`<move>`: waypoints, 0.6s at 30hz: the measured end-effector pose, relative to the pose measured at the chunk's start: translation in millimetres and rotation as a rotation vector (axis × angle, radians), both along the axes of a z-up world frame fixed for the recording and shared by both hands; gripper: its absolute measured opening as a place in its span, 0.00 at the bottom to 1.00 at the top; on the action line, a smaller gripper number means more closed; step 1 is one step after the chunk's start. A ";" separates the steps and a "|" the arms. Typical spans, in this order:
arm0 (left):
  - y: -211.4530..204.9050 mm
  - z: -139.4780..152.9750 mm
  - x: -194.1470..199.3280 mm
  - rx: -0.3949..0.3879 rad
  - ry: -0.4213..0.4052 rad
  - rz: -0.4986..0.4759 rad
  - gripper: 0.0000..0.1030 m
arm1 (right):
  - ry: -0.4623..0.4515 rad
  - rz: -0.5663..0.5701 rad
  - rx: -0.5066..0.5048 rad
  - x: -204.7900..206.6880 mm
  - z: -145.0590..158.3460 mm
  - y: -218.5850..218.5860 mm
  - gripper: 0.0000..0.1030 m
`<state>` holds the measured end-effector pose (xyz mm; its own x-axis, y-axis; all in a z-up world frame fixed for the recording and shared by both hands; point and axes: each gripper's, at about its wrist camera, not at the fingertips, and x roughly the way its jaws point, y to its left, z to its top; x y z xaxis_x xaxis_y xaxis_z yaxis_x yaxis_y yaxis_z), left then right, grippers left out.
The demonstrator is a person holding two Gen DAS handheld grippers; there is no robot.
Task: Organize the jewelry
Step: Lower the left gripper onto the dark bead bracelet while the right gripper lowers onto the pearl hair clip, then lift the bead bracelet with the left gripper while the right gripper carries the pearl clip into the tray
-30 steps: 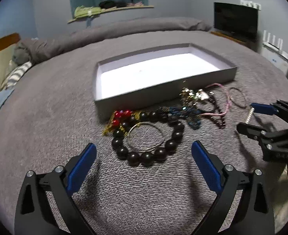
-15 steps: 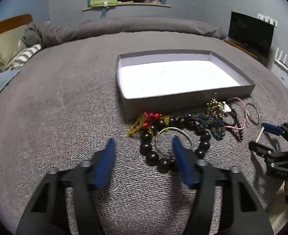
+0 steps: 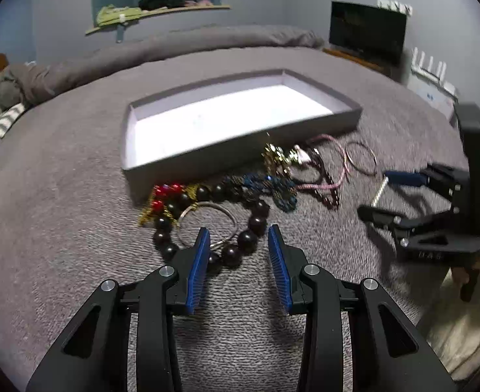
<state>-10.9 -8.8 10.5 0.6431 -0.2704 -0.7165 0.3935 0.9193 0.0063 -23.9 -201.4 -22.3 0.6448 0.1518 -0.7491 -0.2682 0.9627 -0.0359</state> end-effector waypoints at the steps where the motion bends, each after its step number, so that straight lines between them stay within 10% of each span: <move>1: -2.9 -1.7 1.2 0.009 0.004 -0.007 0.33 | 0.000 0.001 -0.001 0.6 -0.2 0.4 0.68; 18: -31.7 -23.1 15.3 0.124 0.030 -0.112 0.14 | 0.001 0.005 -0.002 0.9 -0.1 1.6 0.68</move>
<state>4.4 -40.5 -12.6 0.5914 -0.2475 -0.7674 0.4950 0.8627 0.1032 -23.0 -199.8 -22.4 0.6434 0.1536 -0.7500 -0.2727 0.9614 -0.0371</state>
